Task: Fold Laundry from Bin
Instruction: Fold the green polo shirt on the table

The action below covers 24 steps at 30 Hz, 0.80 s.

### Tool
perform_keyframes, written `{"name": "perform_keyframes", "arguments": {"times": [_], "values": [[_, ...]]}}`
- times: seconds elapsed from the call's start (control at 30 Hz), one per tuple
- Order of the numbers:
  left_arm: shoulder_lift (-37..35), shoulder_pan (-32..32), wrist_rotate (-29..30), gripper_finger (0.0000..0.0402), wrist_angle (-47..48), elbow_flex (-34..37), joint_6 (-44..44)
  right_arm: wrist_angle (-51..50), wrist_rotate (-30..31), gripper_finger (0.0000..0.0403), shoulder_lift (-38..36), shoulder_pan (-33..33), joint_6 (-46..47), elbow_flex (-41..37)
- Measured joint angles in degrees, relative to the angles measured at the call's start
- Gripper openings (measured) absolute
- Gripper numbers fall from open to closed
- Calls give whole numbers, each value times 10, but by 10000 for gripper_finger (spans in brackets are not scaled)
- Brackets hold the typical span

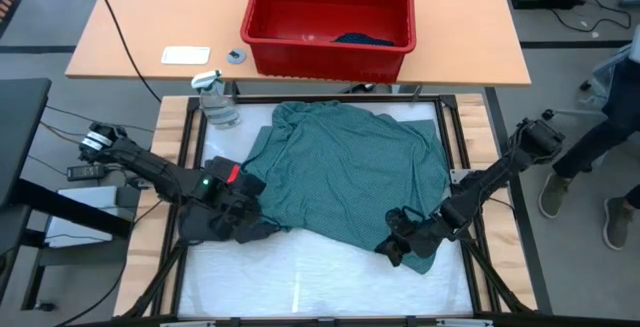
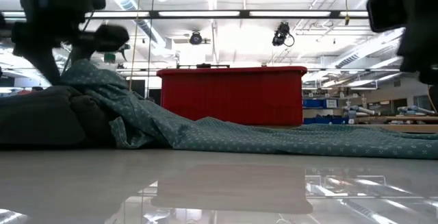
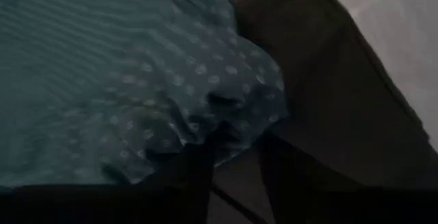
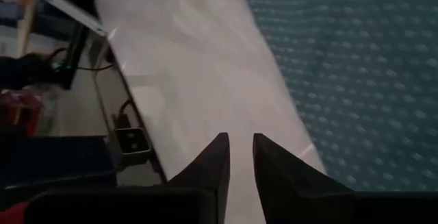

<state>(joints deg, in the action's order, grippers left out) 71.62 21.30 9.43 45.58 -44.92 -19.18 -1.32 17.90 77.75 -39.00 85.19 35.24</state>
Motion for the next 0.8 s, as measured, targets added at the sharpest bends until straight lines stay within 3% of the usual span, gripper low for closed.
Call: {"name": "perform_keyframes", "arguments": {"times": [0.17, 0.27, 0.6, 0.8], "values": [[30, -3, -1, 46, 3, 2, 41, -53, 26, 61, 0, -30, 42, 0], [30, -3, -9, 9, 20, -41, 106, -71, 1, 60, 0, -47, -7, 0], [29, -13, -169, 2, 111, -268, 231, -309, -88, 79, 0, -79, -146, 86], [30, -11, -207, 1, 126, -295, 297, -291, -77, 126, 6, -90, -223, 94]]}}
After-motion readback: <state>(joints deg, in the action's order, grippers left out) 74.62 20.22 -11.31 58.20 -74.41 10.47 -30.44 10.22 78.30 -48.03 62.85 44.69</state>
